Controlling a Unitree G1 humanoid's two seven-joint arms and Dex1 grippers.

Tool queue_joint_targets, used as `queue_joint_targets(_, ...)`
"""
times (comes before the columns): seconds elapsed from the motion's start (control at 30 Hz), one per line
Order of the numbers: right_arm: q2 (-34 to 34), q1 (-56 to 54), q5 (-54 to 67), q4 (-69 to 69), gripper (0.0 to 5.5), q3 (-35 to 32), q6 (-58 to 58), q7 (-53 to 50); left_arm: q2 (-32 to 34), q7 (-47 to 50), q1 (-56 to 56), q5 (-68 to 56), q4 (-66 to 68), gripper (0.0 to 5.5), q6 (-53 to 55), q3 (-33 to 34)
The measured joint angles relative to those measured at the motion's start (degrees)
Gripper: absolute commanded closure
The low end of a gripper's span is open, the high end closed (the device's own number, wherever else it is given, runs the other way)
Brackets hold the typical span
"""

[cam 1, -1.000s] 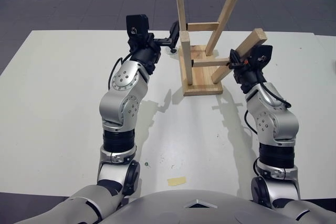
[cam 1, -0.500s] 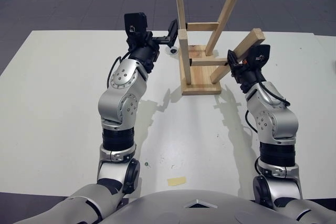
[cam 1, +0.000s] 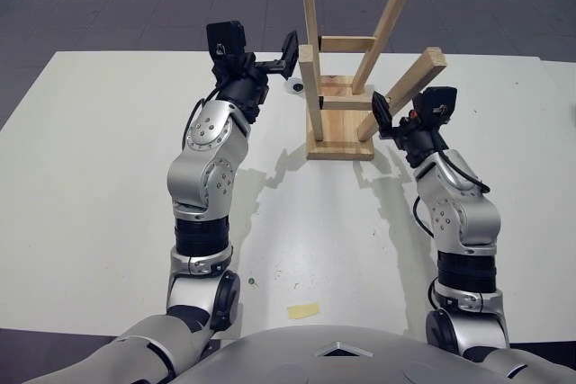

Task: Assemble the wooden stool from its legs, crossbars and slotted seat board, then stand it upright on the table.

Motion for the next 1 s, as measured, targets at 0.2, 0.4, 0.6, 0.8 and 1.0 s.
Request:
queue_joint_targets(0.2,-0.3,0.1,3.6,-3.4,0.12,-2.1,0.2,3.9,-0.3,-0.1,0.0,0.0,0.4,0.10,-0.9,-0.2)
queue_joint_targets(0.4,-5.0,-5.6,12.5,-7.7,0.12,-8.3,1.2,9.4,-0.3,-0.1,0.3,0.1,1.1,0.10,-0.9,-0.4)
queue_joint_targets(0.6,-5.2,-11.2,19.0,-0.9,0.12,-17.4,1.0,5.0,-0.2,0.1,0.3,0.9,1.9,0.10,-2.3,-0.2)
queue_joint_targets(0.8,-0.1,-13.3,18.3,5.6,0.12,-24.4,-3.7,-8.7,-0.6,2.5,0.6,1.4,2.4,0.10,-6.1,2.2)
queue_joint_targets(1.0,-2.3,-7.8,0.9,5.9,0.12,-14.7,-5.5,-14.5,1.0,7.3,2.7,2.3,2.4,0.10,-6.0,8.2)
